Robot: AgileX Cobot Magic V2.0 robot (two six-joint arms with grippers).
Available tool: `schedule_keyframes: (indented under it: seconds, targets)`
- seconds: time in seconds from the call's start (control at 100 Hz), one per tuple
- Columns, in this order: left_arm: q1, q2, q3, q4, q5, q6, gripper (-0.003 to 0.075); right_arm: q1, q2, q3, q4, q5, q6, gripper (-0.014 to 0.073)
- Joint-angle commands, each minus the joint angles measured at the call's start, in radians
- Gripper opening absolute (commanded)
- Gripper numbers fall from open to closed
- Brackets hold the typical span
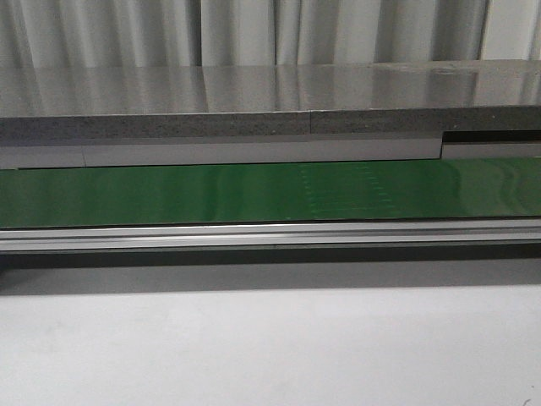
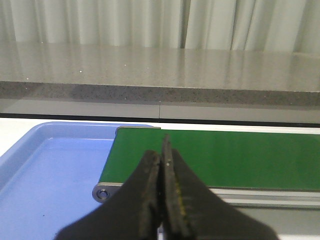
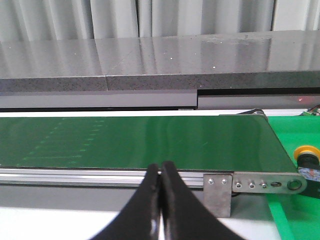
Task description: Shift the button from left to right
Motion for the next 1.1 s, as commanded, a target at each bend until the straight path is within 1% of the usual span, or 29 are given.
schedule_keyframes:
  seconds: [0.0, 0.03, 1.09]
  targets:
    - [-0.007, -0.03, 0.04, -0.001, -0.099, -0.026, -0.002, -0.002, -0.018, -0.018, 0.001, -0.079, -0.001, -0.0067]
    - [-0.007, -0.03, 0.046, -0.001, -0.114, -0.026, -0.0021, -0.002, -0.018, -0.018, 0.001, -0.079, -0.001, -0.0067]
    - [-0.007, -0.03, 0.047, -0.001, -0.122, -0.026, -0.0021, -0.002, -0.018, -0.018, 0.001, -0.079, -0.001, -0.0067]
